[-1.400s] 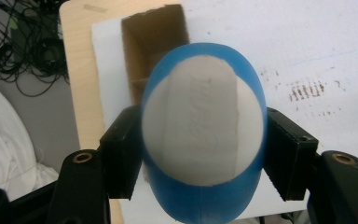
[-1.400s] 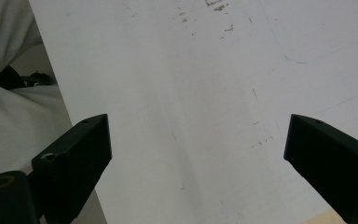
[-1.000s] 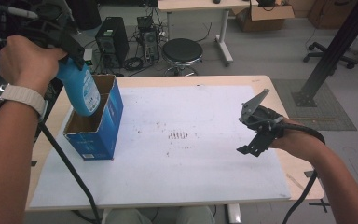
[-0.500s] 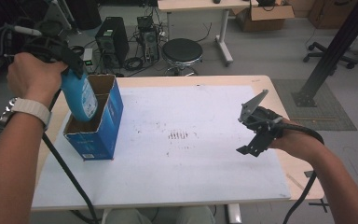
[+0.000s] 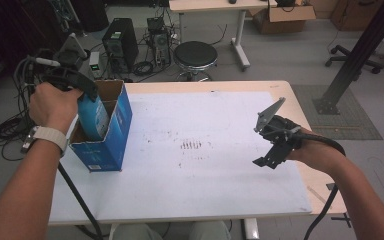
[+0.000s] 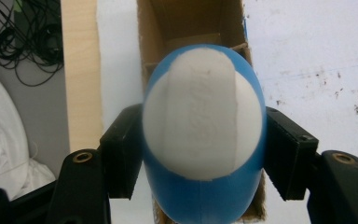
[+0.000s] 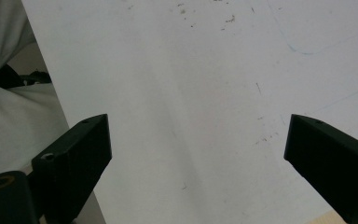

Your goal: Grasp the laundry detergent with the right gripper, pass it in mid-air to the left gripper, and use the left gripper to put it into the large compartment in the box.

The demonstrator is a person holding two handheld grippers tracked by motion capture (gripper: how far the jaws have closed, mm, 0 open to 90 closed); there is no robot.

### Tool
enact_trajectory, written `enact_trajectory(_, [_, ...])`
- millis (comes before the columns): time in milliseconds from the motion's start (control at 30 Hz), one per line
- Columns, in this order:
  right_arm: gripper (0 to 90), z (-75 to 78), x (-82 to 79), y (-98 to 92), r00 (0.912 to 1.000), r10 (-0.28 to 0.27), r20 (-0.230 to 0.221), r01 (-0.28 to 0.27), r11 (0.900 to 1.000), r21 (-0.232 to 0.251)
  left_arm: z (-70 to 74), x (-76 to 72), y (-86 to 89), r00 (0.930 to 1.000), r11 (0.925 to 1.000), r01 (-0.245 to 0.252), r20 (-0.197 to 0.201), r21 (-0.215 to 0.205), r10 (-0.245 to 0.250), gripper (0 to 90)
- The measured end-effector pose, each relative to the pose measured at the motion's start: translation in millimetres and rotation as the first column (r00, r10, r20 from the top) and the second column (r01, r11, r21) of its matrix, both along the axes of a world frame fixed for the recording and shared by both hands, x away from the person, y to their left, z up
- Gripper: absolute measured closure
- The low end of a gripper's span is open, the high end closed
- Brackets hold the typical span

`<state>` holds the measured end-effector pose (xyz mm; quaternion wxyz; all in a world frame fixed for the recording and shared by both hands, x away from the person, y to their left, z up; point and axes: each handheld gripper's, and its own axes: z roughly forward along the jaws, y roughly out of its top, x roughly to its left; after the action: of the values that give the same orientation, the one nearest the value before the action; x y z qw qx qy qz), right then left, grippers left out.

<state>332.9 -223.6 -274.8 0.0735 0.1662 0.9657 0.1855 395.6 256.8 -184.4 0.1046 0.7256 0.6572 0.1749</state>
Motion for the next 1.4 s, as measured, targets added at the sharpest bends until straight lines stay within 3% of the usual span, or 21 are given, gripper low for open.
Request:
enact_trajectory(233, [7.1, -2.7, 0.5, -0.6, 1.0, -0.005, -0.007, 0.005, 1.0, -0.002, -29.0, 3.1, 0.7, 0.9997, 1.0, 0.009, -0.022, 0.002, -0.009, 38.2])
enact_trajectory(400, [7.1, -4.0, 1.0, -1.9, 0.9999, -0.009, -0.009, 0.008, 1.0, -0.002, -43.3, 4.4, 1.3, 0.9998, 1.0, 0.009, -0.02, -0.001, -0.009, 38.3])
enact_trajectory(767, [7.1, -5.4, -0.4, -6.6, 0.9996, -0.025, -0.01, 0.025, 1.0, -0.002, -76.7, 6.6, 3.3, 0.9983, 0.9999, 0.016, -0.056, -0.004, -0.017, 38.2])
enact_trajectory(1100, [7.1, -7.1, -0.6, -7.0, 0.9996, -0.025, -0.014, 0.025, 1.0, -0.005, -87.7, 7.1, 5.3, 0.9972, 0.9998, 0.021, -0.072, -0.006, -0.021, 38.2])
enact_trajectory(1400, [7.1, -8.1, -0.7, -6.6, 0.9994, -0.03, -0.017, 0.03, 1.0, -0.004, -88.9, 8.0, 6.5, 0.9971, 0.9996, 0.026, -0.072, -0.011, -0.027, 38.1])
